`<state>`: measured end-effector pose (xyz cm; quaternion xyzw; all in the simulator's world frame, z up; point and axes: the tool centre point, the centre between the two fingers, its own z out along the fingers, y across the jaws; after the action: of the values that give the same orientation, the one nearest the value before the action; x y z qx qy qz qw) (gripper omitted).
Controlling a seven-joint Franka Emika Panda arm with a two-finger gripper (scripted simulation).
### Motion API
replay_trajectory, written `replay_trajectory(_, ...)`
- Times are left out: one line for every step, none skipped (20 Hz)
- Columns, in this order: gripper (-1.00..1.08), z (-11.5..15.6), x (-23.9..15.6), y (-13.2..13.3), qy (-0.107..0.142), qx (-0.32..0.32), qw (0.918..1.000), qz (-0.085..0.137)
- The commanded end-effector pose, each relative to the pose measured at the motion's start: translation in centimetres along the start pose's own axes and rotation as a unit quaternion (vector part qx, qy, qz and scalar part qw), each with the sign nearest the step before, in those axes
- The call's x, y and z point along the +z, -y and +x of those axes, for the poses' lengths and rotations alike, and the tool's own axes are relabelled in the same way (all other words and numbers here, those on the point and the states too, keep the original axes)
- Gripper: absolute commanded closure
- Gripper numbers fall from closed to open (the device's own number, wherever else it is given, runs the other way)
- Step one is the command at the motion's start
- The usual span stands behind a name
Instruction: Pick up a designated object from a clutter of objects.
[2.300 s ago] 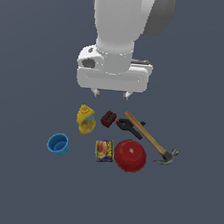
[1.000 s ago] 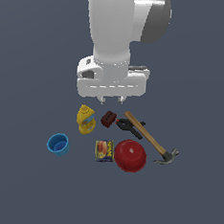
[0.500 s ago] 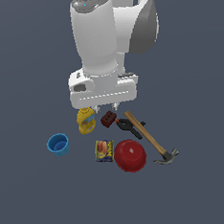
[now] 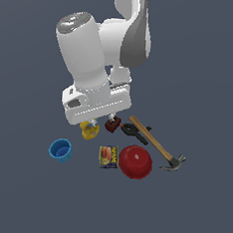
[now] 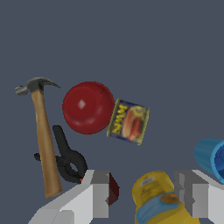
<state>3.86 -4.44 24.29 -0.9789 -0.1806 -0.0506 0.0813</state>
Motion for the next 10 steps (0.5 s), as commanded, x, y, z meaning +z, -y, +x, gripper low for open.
replay_trajectory(-0.2, 0.0, 0.6, -0.8, -0.008, -0.017, 0.9998, 0.004)
replay_trajectory(-0.2, -0.1, 0.8, -1.1, -0.011, -0.024, 0.9996, 0.005)
replay_trajectory(-0.2, -0.1, 1.1, -1.5, -0.014, -0.03, 0.9994, 0.006)
replay_trajectory(-0.2, -0.1, 1.3, -1.8, -0.017, -0.037, 0.9992, 0.007)
replay_trajectory(-0.2, -0.2, 1.6, -2.1, -0.02, -0.043, 0.9988, 0.008)
replay_trajectory(-0.2, -0.2, 1.8, -2.5, -0.023, -0.05, 0.9985, 0.009)
replay_trajectory(-0.2, -0.3, 2.0, -2.8, -0.026, -0.056, 0.9981, 0.01)
replay_trajectory(-0.2, -0.3, 2.3, -3.1, -0.029, -0.062, 0.9976, 0.01)
replay_trajectory(-0.2, -0.4, 2.5, -3.5, -0.032, -0.068, 0.9971, 0.011)
replay_trajectory(-0.2, -0.4, 2.7, -3.8, -0.035, -0.075, 0.9965, 0.011)
